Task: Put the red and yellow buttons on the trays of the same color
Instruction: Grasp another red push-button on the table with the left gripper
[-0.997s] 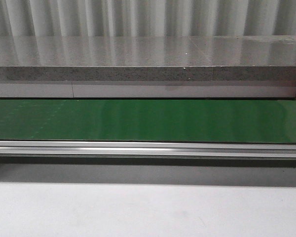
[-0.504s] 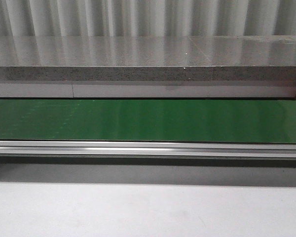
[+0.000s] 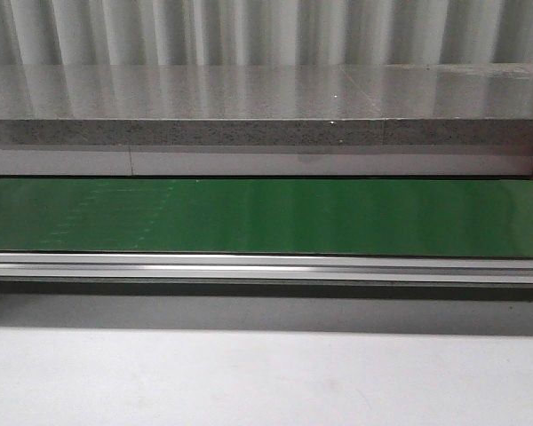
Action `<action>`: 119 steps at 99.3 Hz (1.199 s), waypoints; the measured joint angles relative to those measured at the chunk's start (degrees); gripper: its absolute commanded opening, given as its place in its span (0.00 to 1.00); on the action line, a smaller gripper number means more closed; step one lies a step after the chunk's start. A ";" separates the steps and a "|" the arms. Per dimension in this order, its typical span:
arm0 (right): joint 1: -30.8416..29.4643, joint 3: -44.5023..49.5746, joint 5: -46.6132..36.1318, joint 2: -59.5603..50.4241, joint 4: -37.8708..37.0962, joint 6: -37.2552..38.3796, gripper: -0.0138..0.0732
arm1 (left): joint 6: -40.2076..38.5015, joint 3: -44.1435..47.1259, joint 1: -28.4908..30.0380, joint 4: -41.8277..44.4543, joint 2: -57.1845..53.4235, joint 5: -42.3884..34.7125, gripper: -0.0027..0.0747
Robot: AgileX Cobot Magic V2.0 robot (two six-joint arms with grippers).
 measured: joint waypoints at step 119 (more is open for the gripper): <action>0.00 0.00 0.03 0.00 0.00 0.00 0.02 | 0.57 -2.12 2.53 0.31 4.52 2.67 0.01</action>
